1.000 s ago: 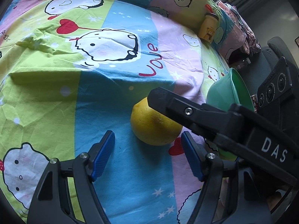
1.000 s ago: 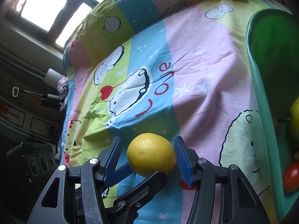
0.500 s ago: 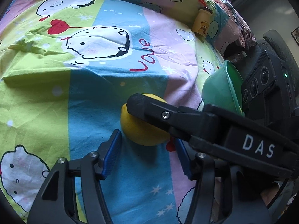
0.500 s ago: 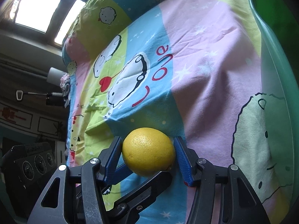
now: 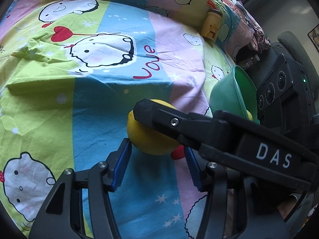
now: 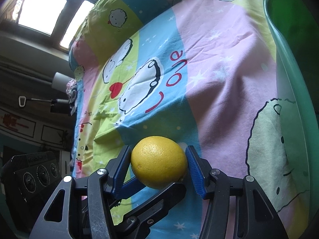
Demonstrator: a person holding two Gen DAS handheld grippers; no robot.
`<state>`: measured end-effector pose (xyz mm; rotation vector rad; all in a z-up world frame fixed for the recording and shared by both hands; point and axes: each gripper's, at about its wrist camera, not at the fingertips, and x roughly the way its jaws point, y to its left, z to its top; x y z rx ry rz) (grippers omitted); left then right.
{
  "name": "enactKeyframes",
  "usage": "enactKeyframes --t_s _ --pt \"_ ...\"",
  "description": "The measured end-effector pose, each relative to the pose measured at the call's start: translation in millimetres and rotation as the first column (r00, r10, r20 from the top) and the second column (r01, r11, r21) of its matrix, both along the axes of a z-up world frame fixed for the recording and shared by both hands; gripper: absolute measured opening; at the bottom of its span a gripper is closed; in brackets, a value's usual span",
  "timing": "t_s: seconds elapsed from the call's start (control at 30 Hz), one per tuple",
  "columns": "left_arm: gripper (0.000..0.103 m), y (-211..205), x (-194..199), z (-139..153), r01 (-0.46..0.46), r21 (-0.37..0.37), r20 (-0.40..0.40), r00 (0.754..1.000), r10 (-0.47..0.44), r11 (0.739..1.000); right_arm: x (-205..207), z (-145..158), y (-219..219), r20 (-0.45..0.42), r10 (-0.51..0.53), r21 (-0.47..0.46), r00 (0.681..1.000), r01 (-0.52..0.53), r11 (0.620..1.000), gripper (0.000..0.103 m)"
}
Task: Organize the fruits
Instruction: 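Lift the grapefruit with the right gripper and carry it over the bowl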
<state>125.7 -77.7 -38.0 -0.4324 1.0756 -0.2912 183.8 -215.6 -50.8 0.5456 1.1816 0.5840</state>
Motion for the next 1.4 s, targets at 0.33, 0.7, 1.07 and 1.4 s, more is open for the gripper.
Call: enactKeyframes --t_s 0.33,0.7,1.07,1.4 --pt "0.053 -5 -10 18 0.013 0.024 0.056 0.998 -0.015 1.000 -13 18 -7 0.053 -0.021 0.023 0.998 0.020 1.000 0.058" --pt "0.053 -22 -23 41 0.052 0.056 0.132 0.990 -0.059 0.997 -32 41 -25 0.116 -0.071 0.058 0.991 0.065 0.996 0.058" --pt "0.052 -45 -29 61 0.096 0.097 0.191 0.975 -0.113 0.991 -45 57 -48 0.162 -0.141 0.107 0.977 0.125 0.986 0.058" --pt "0.053 -81 -23 80 0.168 0.134 0.239 0.951 -0.197 0.977 -50 76 -85 0.227 -0.203 0.130 0.953 0.177 0.976 0.058"
